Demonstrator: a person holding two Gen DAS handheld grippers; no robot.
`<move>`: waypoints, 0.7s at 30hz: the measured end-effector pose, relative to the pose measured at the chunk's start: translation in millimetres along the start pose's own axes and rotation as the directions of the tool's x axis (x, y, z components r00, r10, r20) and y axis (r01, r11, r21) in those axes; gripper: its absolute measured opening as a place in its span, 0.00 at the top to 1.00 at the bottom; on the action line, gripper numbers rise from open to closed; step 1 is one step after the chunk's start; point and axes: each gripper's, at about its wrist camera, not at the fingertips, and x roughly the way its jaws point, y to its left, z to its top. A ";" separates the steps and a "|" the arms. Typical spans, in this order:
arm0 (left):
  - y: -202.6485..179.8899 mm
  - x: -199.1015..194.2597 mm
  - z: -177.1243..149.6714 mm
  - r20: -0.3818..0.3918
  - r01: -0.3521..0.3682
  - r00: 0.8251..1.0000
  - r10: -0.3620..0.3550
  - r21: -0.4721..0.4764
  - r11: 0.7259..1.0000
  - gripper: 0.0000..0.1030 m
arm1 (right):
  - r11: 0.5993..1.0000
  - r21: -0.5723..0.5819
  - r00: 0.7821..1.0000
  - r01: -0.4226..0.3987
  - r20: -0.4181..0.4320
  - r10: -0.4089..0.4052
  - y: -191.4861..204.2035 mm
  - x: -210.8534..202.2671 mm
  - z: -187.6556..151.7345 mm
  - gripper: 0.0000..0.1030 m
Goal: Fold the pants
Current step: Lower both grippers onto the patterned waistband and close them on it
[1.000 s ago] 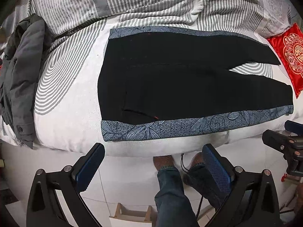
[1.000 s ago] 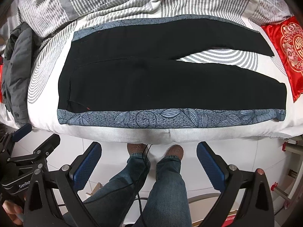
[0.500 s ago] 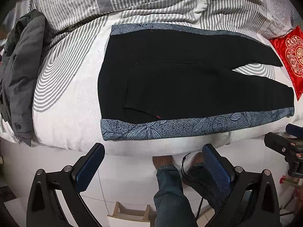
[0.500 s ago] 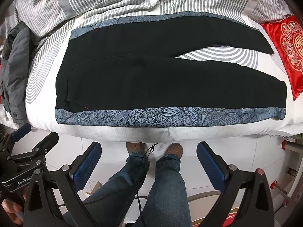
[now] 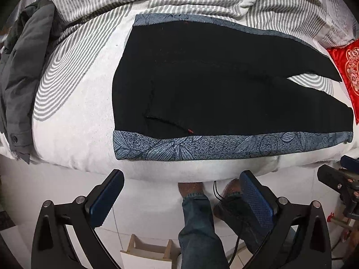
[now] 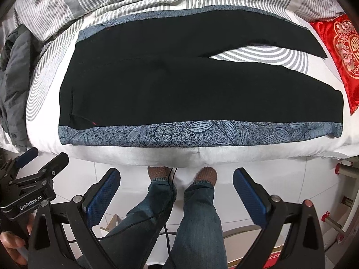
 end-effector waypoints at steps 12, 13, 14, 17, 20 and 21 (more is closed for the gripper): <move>-1.1 20.2 4.3 0.026 0.014 1.000 -0.013 -0.041 0.999 0.00 | 0.996 0.039 0.997 -0.078 -0.025 0.079 -11.2 39.7 -1.6 0.02; -1.1 21.4 4.7 0.027 0.014 1.000 -0.013 -0.043 0.999 0.00 | 0.996 0.045 0.996 -0.081 -0.029 0.082 -12.6 43.0 -2.1 0.02; -0.8 22.8 4.9 0.028 0.016 1.000 -0.014 -0.045 0.999 0.00 | 0.995 0.051 0.996 -0.084 -0.031 0.086 -13.7 45.0 -2.4 0.02; 0.4 27.0 4.0 0.034 0.022 0.999 -0.020 -0.056 0.998 0.00 | 0.990 0.071 0.992 -0.120 -0.025 0.122 -19.0 50.0 -4.3 0.02; 4.5 32.6 1.3 0.039 0.044 0.998 -0.041 -0.073 0.996 0.00 | 0.982 0.092 0.985 -0.167 -0.020 0.169 -24.9 57.9 -5.4 0.02; 7.5 35.1 -0.7 0.043 0.058 0.998 -0.054 -0.088 0.994 0.00 | 0.976 0.102 0.981 -0.190 -0.018 0.193 -27.1 61.2 -5.5 0.02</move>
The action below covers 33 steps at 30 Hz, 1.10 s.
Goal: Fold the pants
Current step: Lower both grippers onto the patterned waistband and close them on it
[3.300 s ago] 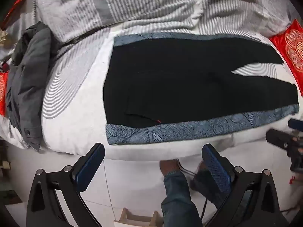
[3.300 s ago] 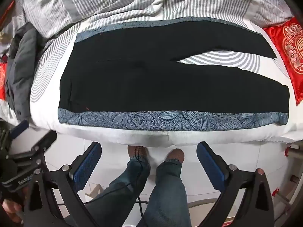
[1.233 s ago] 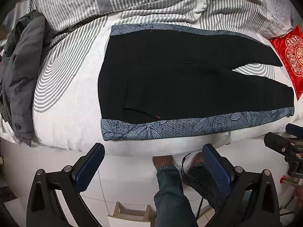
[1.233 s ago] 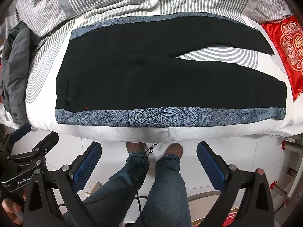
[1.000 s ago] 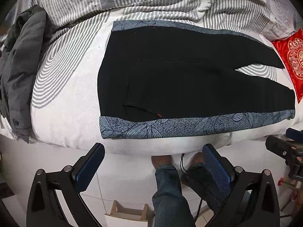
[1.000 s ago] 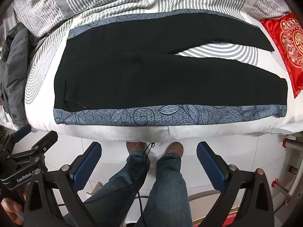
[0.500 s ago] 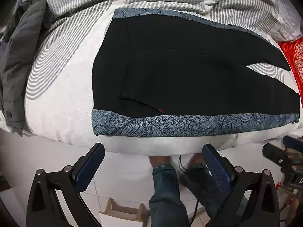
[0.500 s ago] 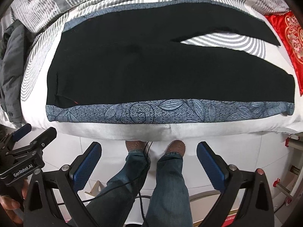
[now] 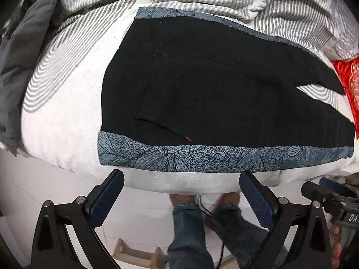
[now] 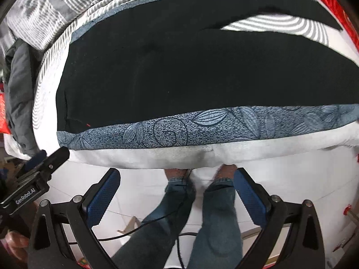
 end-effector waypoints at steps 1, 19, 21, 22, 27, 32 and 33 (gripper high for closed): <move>2.4 1.6 -1.5 0.004 0.011 1.000 -0.011 -0.013 1.000 0.00 | 0.999 0.017 0.999 -0.039 -0.002 0.039 -3.3 3.7 0.8 0.02; 44.8 70.0 -25.6 0.034 0.235 0.972 -0.234 -0.211 0.949 0.09 | 0.842 0.252 0.875 -0.477 0.041 0.483 -48.7 92.8 -4.7 0.08; 45.3 73.9 -29.1 0.031 0.239 0.971 -0.237 -0.211 0.948 0.09 | 0.820 0.248 0.854 -0.516 0.074 0.515 -51.2 95.4 -2.0 0.11; 45.3 75.3 -29.9 0.030 0.241 0.970 -0.241 -0.211 0.947 0.09 | 0.813 0.243 0.847 -0.529 0.088 0.525 -52.3 96.8 0.9 0.12; 49.1 80.3 -31.8 0.038 0.278 0.960 -0.277 -0.225 0.934 0.09 | 0.791 0.237 0.825 -0.563 0.116 0.553 -47.8 104.8 13.7 0.16; 47.2 81.6 -35.2 0.033 0.303 0.952 -0.304 -0.235 0.924 0.09 | 0.675 0.307 0.737 -0.671 0.184 0.650 -65.2 103.0 3.9 0.35; 47.1 81.3 -36.6 0.031 0.307 0.951 -0.309 -0.236 0.922 0.09 | 0.649 0.318 0.718 -0.691 0.198 0.667 -67.1 103.2 4.5 0.44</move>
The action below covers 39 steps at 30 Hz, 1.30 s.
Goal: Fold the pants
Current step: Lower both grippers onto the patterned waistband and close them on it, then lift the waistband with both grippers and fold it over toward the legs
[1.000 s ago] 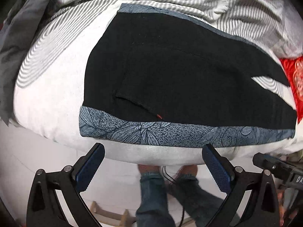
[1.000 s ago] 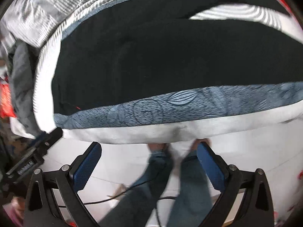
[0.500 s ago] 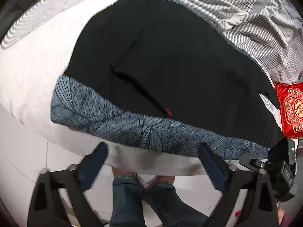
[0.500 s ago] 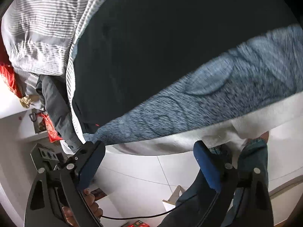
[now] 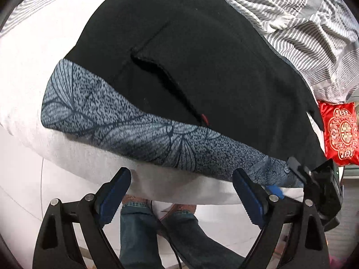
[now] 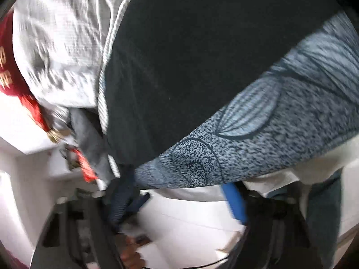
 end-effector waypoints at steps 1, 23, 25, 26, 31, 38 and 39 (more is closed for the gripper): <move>-0.2 0.1 0.0 -0.002 0.007 1.000 -0.007 -0.002 1.000 0.09 | 1.000 0.015 1.000 -0.023 0.008 0.023 -0.7 -1.3 2.4 0.45; 11.1 -14.2 44.7 0.044 0.022 0.999 -0.016 -0.152 0.988 0.74 | 1.000 -0.025 0.997 -0.014 -0.070 0.012 50.1 -4.1 12.7 0.94; 4.4 -25.1 48.5 0.058 0.007 0.998 0.000 -0.114 0.993 0.77 | 0.999 -0.037 0.998 -0.001 -0.069 -0.001 56.3 -8.6 13.2 0.94; -1.4 -31.6 49.8 0.068 -0.002 0.998 0.008 -0.089 0.996 0.77 | 0.999 -0.045 0.998 0.004 -0.068 -0.007 61.2 -10.3 14.2 0.94; -31.5 -60.5 65.8 0.104 -0.019 0.994 0.018 0.009 1.000 0.77 | 0.992 -0.121 0.998 0.034 -0.047 -0.040 102.2 -24.6 27.7 0.94; -74.2 -89.2 131.9 0.194 -0.022 0.981 0.002 0.099 0.995 0.77 | 0.967 -0.244 0.995 0.078 -0.037 -0.090 163.9 -25.2 78.8 0.94; -79.7 -89.7 141.2 0.205 -0.028 0.979 0.005 0.108 0.994 0.77 | 0.964 -0.251 0.994 0.085 -0.042 -0.099 170.7 -22.0 90.8 0.94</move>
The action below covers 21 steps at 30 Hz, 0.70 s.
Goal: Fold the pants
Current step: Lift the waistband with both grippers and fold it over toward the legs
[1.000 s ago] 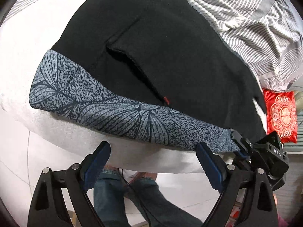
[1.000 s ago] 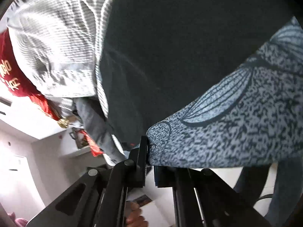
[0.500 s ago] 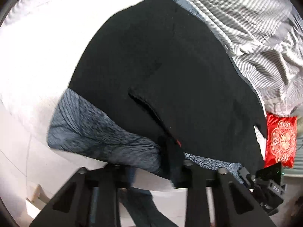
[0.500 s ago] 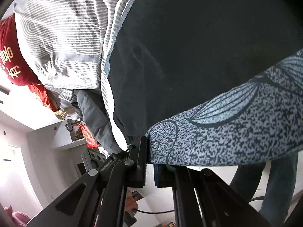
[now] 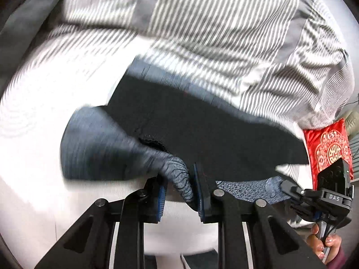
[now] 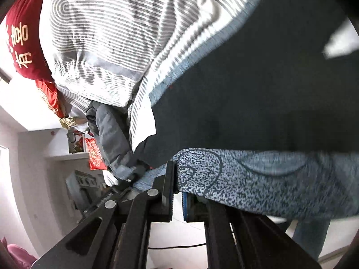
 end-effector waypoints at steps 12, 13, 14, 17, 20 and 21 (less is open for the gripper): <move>-31.6 90.0 129.4 0.019 -0.154 0.988 0.154 0.023 0.988 0.76 | 0.998 0.030 0.985 0.047 -0.170 -0.042 -11.4 64.1 168.1 0.94; -31.4 99.9 136.4 0.016 -0.176 0.984 0.176 0.017 0.984 0.76 | 0.998 0.034 0.982 0.055 -0.185 -0.048 -14.0 71.1 176.0 0.94; -31.8 108.8 141.9 0.014 -0.200 0.980 0.200 0.015 0.980 0.76 | 0.997 0.043 0.977 0.063 -0.207 -0.052 -19.9 81.0 186.5 0.94; -33.6 130.3 149.8 -0.004 -0.262 0.965 0.262 0.041 0.964 0.76 | 0.994 0.052 0.964 0.096 -0.254 -0.080 -36.2 104.2 205.5 0.92; -33.8 143.4 155.2 -0.044 -0.292 0.954 0.295 0.059 0.954 0.76 | 0.990 0.070 0.946 0.126 -0.307 -0.098 -54.9 125.5 213.4 0.91; -33.8 143.4 156.7 -0.057 -0.294 0.953 0.297 0.056 0.954 0.76 | 0.988 0.085 0.944 0.126 -0.317 -0.093 -60.0 128.5 214.2 0.91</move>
